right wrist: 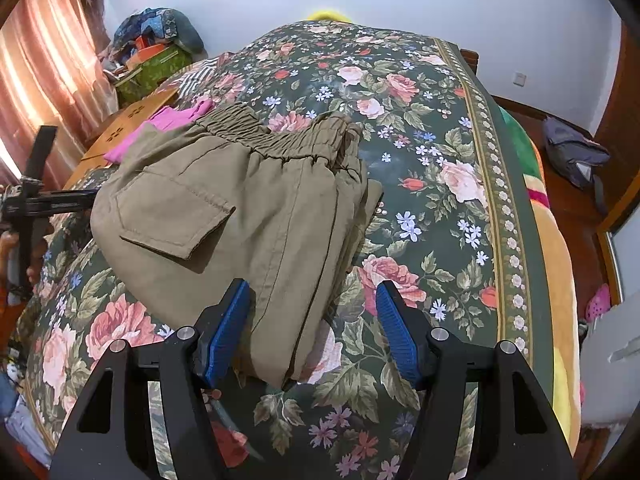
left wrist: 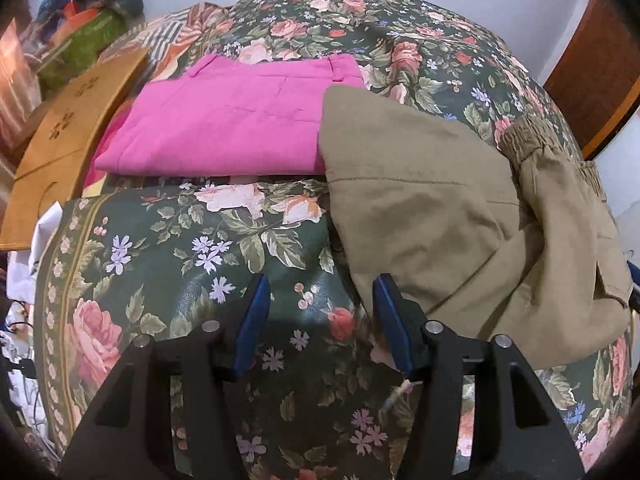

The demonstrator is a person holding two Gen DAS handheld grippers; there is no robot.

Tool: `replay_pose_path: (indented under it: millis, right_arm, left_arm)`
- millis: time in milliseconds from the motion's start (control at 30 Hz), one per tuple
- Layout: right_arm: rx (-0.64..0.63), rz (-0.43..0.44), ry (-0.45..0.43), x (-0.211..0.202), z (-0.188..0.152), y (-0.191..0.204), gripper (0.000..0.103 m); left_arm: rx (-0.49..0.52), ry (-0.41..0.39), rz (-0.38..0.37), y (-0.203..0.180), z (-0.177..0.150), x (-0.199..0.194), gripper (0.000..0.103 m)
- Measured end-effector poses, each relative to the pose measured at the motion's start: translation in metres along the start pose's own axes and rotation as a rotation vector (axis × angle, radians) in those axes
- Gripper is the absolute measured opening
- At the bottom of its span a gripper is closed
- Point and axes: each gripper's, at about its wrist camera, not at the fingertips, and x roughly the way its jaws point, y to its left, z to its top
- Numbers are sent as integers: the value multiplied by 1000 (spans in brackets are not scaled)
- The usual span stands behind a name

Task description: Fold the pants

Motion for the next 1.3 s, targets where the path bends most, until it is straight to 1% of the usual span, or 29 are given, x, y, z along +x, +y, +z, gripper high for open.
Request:
replay_pose_path:
  millis: [33, 100, 133, 200, 267, 333, 400, 433, 467, 500, 667, 733, 767, 833, 933, 967, 1033, 1067, 1167, 1300]
  right_arm:
    - [0, 1, 0, 0, 0, 0, 60]
    - [-1, 2, 0, 0, 0, -1, 60]
    - [1, 1, 0, 0, 0, 0, 60]
    - [-3, -1, -1, 0, 0, 0, 60]
    - [-8, -7, -4, -1, 0, 0, 61]
    - [-4, -9, -8, -3, 1, 1, 63]
    - [6, -13, -15, -7, 2, 1, 63]
    - [12, -13, -17, -9, 2, 1, 63]
    - [24, -15, -18, -11, 2, 1, 63]
    - [31, -16, -20, -14, 2, 1, 63]
    - [54, -38, -28, -30, 1, 3, 63]
    - [63, -39, -34, -36, 0, 3, 63]
    - [70, -36, -40, -39, -1, 4, 63]
    - [101, -9, -55, -46, -4, 4, 64]
    - [152, 26, -72, -50, -10, 4, 64]
    - [164, 29, -77, -49, -11, 4, 64]
    - [177, 21, -81, -47, -12, 5, 64]
    - [185, 15, -79, -45, -12, 5, 64]
    - [195, 30, -75, -40, -10, 6, 64]
    - [191, 42, -70, -33, -6, 9, 64]
  left_arm:
    - [1, -3, 11, 2, -1, -2, 56]
    - [15, -25, 89, 5, 1, -9, 56]
    - [10, -33, 114, 8, 0, -14, 56]
    - [-9, -42, 117, 16, -1, -23, 56]
    - [-30, -53, 83, 22, -5, -36, 56]
    - [-35, -59, 48, 22, -9, -46, 59]
    - [-44, -72, 12, 18, -15, -58, 75]
    - [-49, -75, -3, 15, -18, -62, 79]
    - [-55, -75, -22, 9, -21, -67, 88]
    - [-58, -77, -32, 5, -23, -69, 92]
    - [-72, -73, -99, -26, -32, -74, 93]
    - [-78, -59, -147, -38, -36, -72, 93]
    - [-80, -51, -183, -45, -40, -70, 93]
    - [-92, -37, -217, -54, -44, -67, 93]
    - [-127, 3, -279, -66, -49, -55, 93]
    - [-137, 13, -289, -67, -50, -52, 93]
    - [-176, 48, -343, -71, -51, -41, 93]
    - [-186, 51, -350, -72, -51, -38, 94]
    - [-186, 32, -326, -78, -49, -32, 97]
    - [-221, 26, -345, -80, -39, -23, 100]
